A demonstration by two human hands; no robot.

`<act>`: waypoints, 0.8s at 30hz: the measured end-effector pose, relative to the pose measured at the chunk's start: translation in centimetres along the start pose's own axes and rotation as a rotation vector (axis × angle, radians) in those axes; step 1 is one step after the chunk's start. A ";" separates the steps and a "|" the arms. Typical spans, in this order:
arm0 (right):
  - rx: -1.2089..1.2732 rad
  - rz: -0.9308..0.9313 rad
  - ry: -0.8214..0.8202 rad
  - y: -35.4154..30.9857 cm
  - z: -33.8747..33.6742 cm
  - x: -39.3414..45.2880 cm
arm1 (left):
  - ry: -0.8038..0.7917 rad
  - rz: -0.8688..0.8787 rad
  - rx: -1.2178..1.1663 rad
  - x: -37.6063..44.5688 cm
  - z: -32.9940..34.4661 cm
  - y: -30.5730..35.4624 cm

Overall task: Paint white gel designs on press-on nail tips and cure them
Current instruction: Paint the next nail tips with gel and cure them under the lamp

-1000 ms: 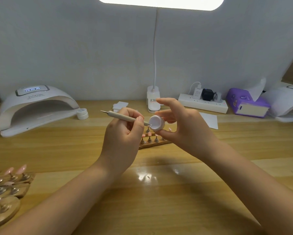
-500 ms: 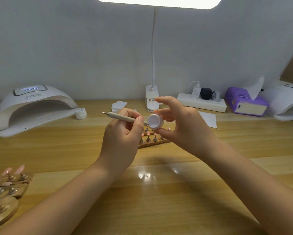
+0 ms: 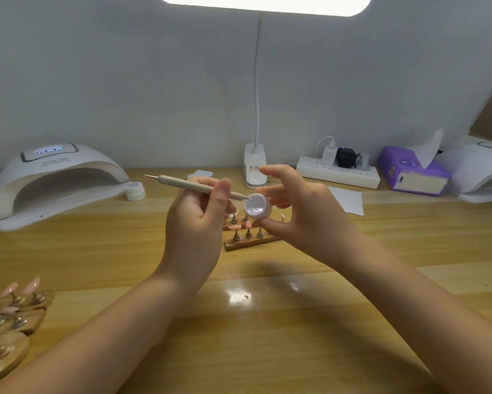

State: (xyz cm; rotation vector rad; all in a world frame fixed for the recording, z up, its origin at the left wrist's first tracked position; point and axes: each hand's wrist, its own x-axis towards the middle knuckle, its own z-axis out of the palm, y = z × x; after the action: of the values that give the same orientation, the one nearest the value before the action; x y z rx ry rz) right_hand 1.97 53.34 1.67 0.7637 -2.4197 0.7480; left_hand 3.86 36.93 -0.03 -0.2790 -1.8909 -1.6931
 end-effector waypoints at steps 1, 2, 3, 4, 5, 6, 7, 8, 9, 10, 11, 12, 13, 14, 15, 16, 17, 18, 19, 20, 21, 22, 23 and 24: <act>0.009 0.002 0.004 0.0 0.0 0.0 | 0.013 -0.031 -0.026 0.1 0.0 0.0; 0.014 0.004 0.006 0.0 0.0 0.0 | 0.027 -0.062 -0.051 0.2 0.0 -0.1; 0.017 0.007 0.007 0.1 0.1 0.0 | 0.041 -0.086 -0.070 0.2 -0.1 -0.1; 0.021 0.008 0.007 0.1 0.1 0.0 | 0.052 -0.102 -0.081 0.2 -0.2 -0.1; 0.026 0.010 0.006 0.1 0.1 0.1 | 0.057 -0.110 -0.088 0.2 -0.2 -0.1; 0.029 0.011 0.007 0.1 0.1 0.0 | 0.057 -0.111 -0.095 0.1 -0.2 -0.1; 0.032 0.012 0.009 0.1 0.1 0.1 | 0.057 -0.109 -0.099 0.0 -0.2 -0.1; 0.034 0.014 0.013 0.2 0.1 0.1 | 0.058 -0.108 -0.101 0.0 -0.2 -0.1; 0.036 0.014 0.016 0.2 0.1 0.1 | 0.060 -0.110 -0.100 0.0 -0.2 -0.2; 0.038 0.014 0.018 0.2 0.1 0.1 | 0.063 -0.115 -0.099 0.0 -0.3 -0.2; 0.041 0.013 0.019 0.2 0.1 0.1 | 0.065 -0.121 -0.099 0.0 -0.3 -0.2; 0.045 0.011 0.020 0.2 0.0 0.1 | 0.067 -0.129 -0.098 0.1 -0.3 -0.3; 0.049 0.011 0.020 0.1 0.0 0.1 | 0.070 -0.139 -0.097 0.1 -0.3 -0.3; 0.050 0.011 0.022 0.1 0.0 0.1 | 0.074 -0.151 -0.095 0.2 -0.3 -0.3; 0.052 0.012 0.023 0.1 -0.1 0.1 | 0.080 -0.167 -0.095 0.3 -0.3 -0.4; 0.055 0.012 0.023 0.1 -0.1 0.1 | 0.088 -0.188 -0.098 0.3 -0.3 -0.4; 0.059 0.011 0.025 0.1 -0.2 0.1 | 0.097 -0.210 -0.105 0.4 -0.3 -0.5; 0.061 0.009 0.028 0.1 -0.2 0.0 | 0.107 -0.231 -0.114 0.5 -0.3 -0.6; 0.062 0.008 0.031 0.1 -0.1 0.0 | 0.116 -0.253 -0.123 0.6 -0.3 -0.7; 0.063 0.008 0.035 0.1 -0.1 0.0 | 0.124 -0.275 -0.133 0.7 -0.4 -0.9; 0.065 0.014 0.040 0.2 -0.1 0.0 | 0.132 -0.299 -0.146 0.7 -0.4 -1.0; 0.068 0.026 0.046 0.4 -0.1 0.1 | 0.142 -0.325 -0.163 0.8 -0.5 -1.2; 0.074 0.045 0.053 0.5 -0.1 0.1 | 0.152 -0.351 -0.185 0.9 -0.5 -1.3; 0.085 0.068 0.060 0.8 -0.1 0.1 | 0.162 -0.374 -0.212 1.0 -0.6 -1.4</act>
State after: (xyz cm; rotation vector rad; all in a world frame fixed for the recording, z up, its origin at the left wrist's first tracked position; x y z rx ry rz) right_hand 1.43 53.92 1.57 0.6842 -2.3835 0.8929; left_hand 2.50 35.89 -0.65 0.1386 -1.7228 -2.0968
